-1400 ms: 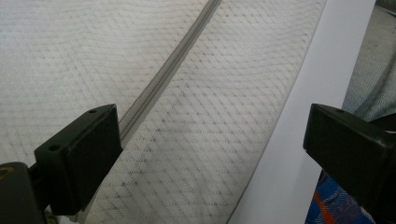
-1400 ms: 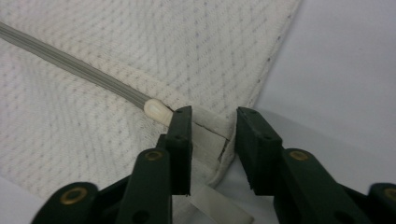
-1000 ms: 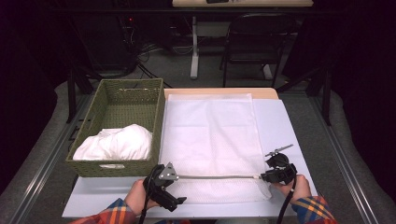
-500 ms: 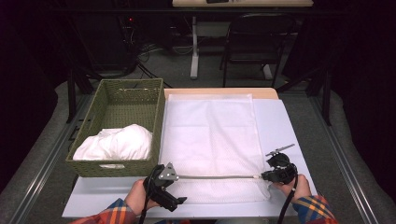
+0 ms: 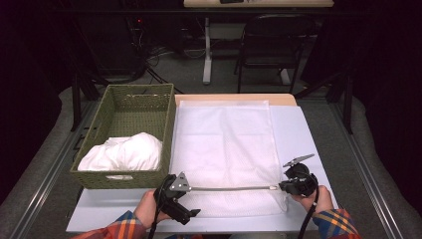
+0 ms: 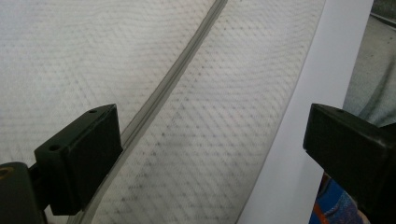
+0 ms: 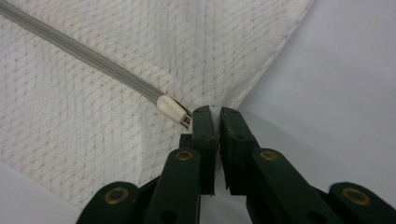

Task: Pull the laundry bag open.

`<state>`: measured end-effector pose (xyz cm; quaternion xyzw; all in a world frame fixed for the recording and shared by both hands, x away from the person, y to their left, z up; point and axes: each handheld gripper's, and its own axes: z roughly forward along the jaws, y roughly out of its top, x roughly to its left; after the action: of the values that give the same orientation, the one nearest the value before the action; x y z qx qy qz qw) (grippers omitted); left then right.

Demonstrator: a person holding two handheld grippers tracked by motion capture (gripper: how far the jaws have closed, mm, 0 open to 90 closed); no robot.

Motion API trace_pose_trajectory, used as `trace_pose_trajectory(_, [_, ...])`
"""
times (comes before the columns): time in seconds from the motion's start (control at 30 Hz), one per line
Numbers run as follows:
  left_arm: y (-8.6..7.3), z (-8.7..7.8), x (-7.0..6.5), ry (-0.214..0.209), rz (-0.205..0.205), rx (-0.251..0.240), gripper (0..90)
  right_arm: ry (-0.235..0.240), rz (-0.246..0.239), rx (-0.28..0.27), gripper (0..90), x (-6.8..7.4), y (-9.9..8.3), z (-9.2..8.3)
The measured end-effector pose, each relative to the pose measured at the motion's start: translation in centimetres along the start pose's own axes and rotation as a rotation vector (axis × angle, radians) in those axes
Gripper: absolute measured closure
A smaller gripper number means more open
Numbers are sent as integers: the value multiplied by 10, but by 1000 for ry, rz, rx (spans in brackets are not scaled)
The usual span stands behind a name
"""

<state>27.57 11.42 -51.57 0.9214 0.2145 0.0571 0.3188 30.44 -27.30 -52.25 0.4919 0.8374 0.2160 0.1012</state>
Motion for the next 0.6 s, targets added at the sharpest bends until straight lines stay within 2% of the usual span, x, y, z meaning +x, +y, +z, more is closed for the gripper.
trace_pose_trajectory(0.23, [9, 5, 0, 0, 10, -7, 1, -1, -20, -22, 854, 3, 0, -6])
trace_pose_trajectory(0.33, [15, 8, 1, -6, 7, -13, 0, -5, -29, -47, 854, 4, 0, -9])
trace_pose_trajectory(0.6, [24, 12, 0, -7, 20, -25, 0, -4, -38, -57, 854, 5, 0, -12])
